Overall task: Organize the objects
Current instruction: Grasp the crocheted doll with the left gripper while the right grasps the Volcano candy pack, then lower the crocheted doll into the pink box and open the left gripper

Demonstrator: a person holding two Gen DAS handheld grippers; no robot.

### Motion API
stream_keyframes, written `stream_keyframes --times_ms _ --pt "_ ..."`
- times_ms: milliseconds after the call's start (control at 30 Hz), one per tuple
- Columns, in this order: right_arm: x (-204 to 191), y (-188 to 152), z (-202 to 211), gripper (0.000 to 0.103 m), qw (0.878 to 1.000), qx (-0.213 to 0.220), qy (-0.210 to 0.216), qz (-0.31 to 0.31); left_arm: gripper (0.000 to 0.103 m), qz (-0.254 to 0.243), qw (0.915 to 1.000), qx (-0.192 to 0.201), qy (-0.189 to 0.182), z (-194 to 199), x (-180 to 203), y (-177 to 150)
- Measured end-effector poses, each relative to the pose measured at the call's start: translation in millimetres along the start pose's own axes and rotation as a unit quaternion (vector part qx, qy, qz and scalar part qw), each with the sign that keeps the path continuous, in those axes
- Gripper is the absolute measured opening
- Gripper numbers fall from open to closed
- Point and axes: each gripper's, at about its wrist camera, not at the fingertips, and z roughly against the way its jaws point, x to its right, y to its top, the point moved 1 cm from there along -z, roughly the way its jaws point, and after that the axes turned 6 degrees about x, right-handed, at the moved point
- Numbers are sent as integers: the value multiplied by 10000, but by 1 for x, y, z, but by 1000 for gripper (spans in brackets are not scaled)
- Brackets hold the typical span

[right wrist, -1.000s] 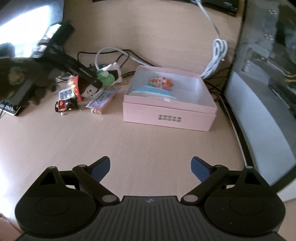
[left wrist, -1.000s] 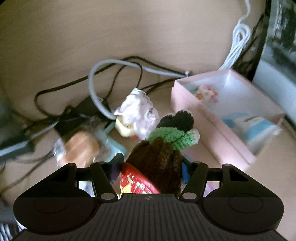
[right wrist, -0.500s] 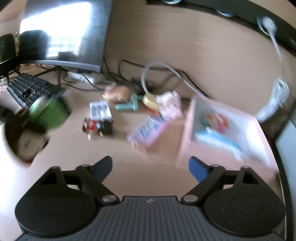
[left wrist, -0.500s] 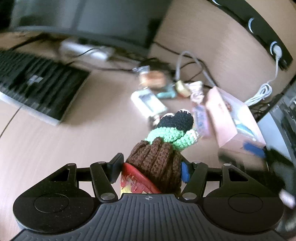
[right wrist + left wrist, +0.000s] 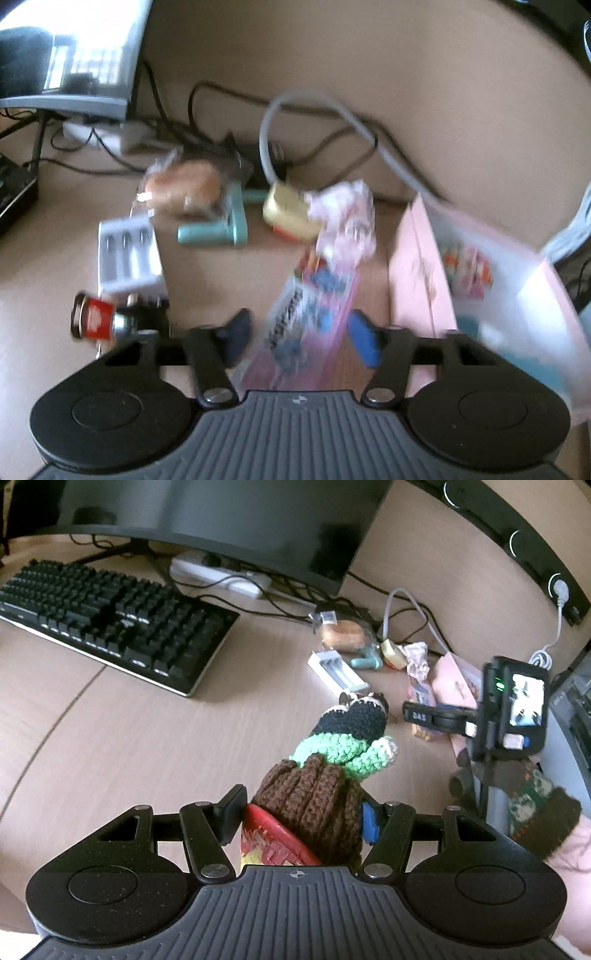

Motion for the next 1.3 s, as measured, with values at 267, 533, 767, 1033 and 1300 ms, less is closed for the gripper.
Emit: stream_keyframes --times_ms 267,533,767,1033,1300 --pt "25 -46 66 42 9990 -305 281 -172 66 -407 9968 -356 -597 -37 44 -2" --pt "66 -103 136 43 9941 -764 259 -724 66 -852 9872 -653 -1176 -69 92 -10" --pt "73 -107 142 45 9942 -592 375 -819 66 -1191 9787 -1048 -1302 -79 112 -23" --pt "74 -95 119 44 9939 -588 450 -814 66 -1221 9799 -1086 -1145 -78 119 -27" --pt "111 -106 161 43 9903 -596 182 -1239 66 -1383 9752 -1199 -1245 -76 130 -30"
